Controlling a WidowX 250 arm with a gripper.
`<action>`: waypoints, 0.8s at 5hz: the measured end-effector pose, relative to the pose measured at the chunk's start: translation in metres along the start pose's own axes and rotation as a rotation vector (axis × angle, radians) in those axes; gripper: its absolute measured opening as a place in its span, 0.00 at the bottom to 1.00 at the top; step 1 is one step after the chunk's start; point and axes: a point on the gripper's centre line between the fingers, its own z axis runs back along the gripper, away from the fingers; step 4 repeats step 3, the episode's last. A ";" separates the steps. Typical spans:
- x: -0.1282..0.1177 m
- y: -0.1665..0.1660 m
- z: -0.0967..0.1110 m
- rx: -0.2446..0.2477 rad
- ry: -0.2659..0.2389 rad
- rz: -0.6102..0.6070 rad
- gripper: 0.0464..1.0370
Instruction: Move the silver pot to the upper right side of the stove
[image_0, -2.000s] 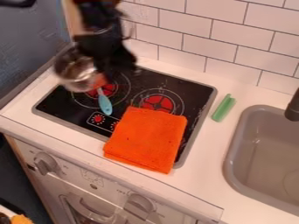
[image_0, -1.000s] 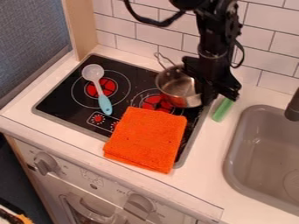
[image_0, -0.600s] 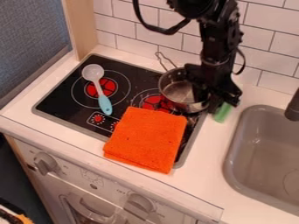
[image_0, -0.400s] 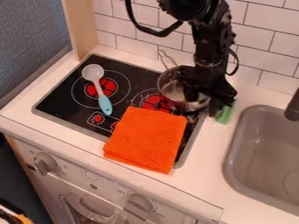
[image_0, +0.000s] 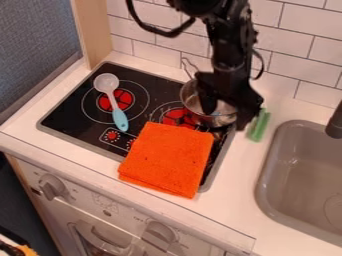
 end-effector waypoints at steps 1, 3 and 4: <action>0.009 0.001 0.030 -0.024 -0.065 0.020 0.96; -0.019 0.006 0.094 0.028 -0.215 0.038 0.96; -0.019 0.006 0.094 0.028 -0.215 0.038 0.96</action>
